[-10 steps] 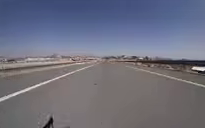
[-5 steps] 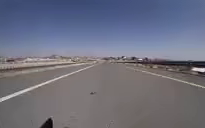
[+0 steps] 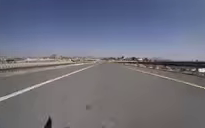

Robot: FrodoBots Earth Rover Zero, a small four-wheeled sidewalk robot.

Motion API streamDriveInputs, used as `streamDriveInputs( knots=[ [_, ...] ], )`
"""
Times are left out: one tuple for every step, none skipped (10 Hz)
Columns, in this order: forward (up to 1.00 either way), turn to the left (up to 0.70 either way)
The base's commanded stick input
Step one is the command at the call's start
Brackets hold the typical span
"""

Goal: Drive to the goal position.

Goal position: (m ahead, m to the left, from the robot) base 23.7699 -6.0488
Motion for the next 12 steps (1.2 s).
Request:
streamDriveInputs(
  knots=[
    [1.0,0.0],
    [1.0,0.0],
    [1.0,0.0],
    [1.0,0.0],
    [1.0,0.0],
    [1.0,0.0],
    [1.0,0.0],
    [1.0,0.0],
    [1.0,0.0],
    [1.0,0.0],
    [1.0,0.0],
    [1.0,0.0]
  ],
)
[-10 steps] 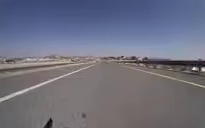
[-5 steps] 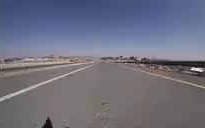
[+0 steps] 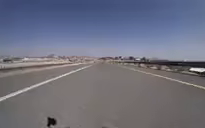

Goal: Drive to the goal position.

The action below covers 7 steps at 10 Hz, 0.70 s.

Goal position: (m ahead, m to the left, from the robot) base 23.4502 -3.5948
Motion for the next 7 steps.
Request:
streamDriveInputs(
  knots=[
    [1.0,0.0],
    [1.0,0.0],
    [1.0,0.0],
    [1.0,0.0],
    [1.0,0.0],
    [1.0,0.0],
    [1.0,0.0]
  ],
)
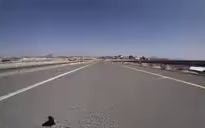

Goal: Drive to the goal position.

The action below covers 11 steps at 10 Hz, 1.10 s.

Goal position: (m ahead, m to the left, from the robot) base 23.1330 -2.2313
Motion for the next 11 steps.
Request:
streamDriveInputs(
  knots=[
    [1.0,0.0],
    [1.0,0.0],
    [1.0,0.0],
    [1.0,0.0],
    [1.0,0.0],
    [1.0,0.0],
    [1.0,0.0],
    [1.0,0.0],
    [1.0,0.0],
    [1.0,0.0],
    [1.0,0.0]
  ],
)
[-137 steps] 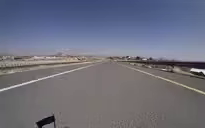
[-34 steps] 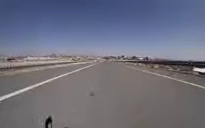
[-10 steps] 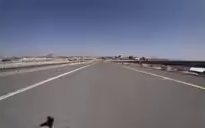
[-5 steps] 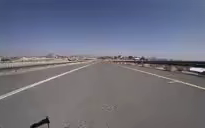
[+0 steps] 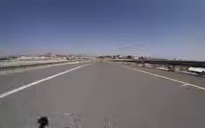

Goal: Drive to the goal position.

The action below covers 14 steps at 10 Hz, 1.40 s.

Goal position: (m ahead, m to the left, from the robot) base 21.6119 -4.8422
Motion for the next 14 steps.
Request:
streamDriveInputs(
  knots=[
    [1.0,0.0],
    [1.0,0.0],
    [1.0,0.0],
    [1.0,0.0],
    [1.0,0.0],
    [1.0,0.0],
    [1.0,0.0],
    [1.0,0.0],
    [1.0,0.0],
    [1.0,0.0],
    [1.0,0.0],
    [1.0,0.0],
    [1.0,0.0],
    [1.0,0.0]
  ],
)
